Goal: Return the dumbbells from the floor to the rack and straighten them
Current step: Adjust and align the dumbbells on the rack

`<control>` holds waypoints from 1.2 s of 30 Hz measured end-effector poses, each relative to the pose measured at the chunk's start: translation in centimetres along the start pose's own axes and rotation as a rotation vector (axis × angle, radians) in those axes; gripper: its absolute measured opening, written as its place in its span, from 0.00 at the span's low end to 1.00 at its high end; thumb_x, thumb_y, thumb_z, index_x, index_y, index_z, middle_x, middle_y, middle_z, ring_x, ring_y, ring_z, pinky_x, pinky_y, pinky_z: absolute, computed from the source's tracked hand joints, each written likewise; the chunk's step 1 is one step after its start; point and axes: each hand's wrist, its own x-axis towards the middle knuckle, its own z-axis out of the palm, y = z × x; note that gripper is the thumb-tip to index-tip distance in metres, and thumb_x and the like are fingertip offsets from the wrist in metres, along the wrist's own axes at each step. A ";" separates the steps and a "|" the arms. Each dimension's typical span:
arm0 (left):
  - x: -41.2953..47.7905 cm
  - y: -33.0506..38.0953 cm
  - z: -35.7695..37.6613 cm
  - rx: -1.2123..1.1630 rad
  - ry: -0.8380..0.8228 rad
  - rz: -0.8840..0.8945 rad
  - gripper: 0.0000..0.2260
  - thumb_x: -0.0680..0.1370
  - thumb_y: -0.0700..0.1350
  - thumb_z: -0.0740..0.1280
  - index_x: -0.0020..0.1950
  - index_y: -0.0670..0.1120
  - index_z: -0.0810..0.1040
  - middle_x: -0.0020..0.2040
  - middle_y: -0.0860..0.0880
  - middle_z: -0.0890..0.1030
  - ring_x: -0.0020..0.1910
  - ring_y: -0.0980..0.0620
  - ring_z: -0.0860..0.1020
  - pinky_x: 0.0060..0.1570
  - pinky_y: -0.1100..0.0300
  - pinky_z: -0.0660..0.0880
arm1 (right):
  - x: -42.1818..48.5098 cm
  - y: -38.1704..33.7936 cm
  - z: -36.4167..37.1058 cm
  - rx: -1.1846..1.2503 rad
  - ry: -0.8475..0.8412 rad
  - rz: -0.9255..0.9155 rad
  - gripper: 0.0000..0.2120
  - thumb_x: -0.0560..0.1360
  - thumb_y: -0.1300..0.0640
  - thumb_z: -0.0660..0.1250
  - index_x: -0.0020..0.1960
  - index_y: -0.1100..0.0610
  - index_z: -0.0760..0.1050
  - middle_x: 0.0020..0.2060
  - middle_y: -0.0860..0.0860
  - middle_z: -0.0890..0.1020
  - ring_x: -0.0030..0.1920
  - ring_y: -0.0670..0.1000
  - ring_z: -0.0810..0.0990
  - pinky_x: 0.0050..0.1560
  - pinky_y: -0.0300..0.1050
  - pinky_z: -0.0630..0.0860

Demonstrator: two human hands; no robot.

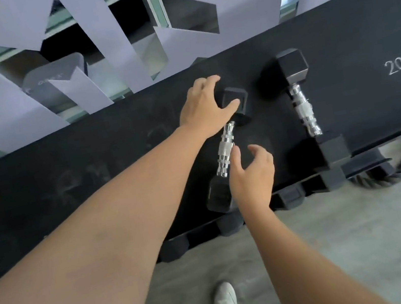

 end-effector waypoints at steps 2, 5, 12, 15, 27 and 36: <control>1.3 -0.9 1.8 0.020 -0.021 0.035 0.32 0.74 0.61 0.68 0.74 0.50 0.66 0.72 0.48 0.68 0.69 0.47 0.68 0.58 0.53 0.73 | 0.0 1.8 2.2 0.024 0.040 0.065 0.29 0.78 0.36 0.58 0.70 0.55 0.69 0.68 0.50 0.73 0.66 0.50 0.71 0.55 0.42 0.66; 2.5 -1.5 4.2 0.046 -0.061 0.117 0.34 0.71 0.64 0.70 0.73 0.50 0.68 0.70 0.49 0.69 0.67 0.47 0.68 0.55 0.53 0.75 | -0.1 3.8 4.6 0.033 0.106 0.136 0.31 0.77 0.35 0.56 0.70 0.55 0.69 0.69 0.51 0.72 0.66 0.51 0.70 0.55 0.44 0.66; 4.1 -0.7 7.0 0.128 -0.107 0.147 0.37 0.67 0.63 0.74 0.71 0.51 0.66 0.68 0.48 0.66 0.65 0.45 0.67 0.54 0.48 0.77 | -0.7 5.1 7.0 -0.004 0.176 0.248 0.35 0.73 0.29 0.52 0.67 0.55 0.70 0.64 0.49 0.76 0.58 0.52 0.76 0.51 0.47 0.69; 4.6 -0.9 6.9 0.137 -0.098 0.148 0.34 0.67 0.62 0.74 0.67 0.50 0.68 0.64 0.48 0.68 0.58 0.45 0.69 0.47 0.52 0.78 | -0.7 5.0 7.0 -0.004 0.149 0.314 0.34 0.72 0.28 0.56 0.65 0.53 0.71 0.59 0.48 0.78 0.55 0.51 0.77 0.50 0.46 0.68; 4.5 -0.5 6.7 0.103 -0.098 0.103 0.32 0.68 0.59 0.75 0.67 0.50 0.69 0.64 0.46 0.67 0.60 0.45 0.69 0.48 0.50 0.78 | -0.9 5.9 5.9 -0.023 0.044 0.351 0.42 0.65 0.22 0.61 0.66 0.51 0.69 0.43 0.40 0.72 0.43 0.44 0.72 0.39 0.40 0.67; 4.1 -2.0 5.6 0.101 -0.046 0.003 0.34 0.68 0.60 0.75 0.68 0.48 0.68 0.65 0.45 0.68 0.62 0.44 0.69 0.46 0.56 0.73 | -3.8 3.8 7.2 -0.349 -0.079 0.110 0.55 0.58 0.28 0.74 0.75 0.54 0.57 0.69 0.55 0.69 0.66 0.60 0.70 0.66 0.55 0.72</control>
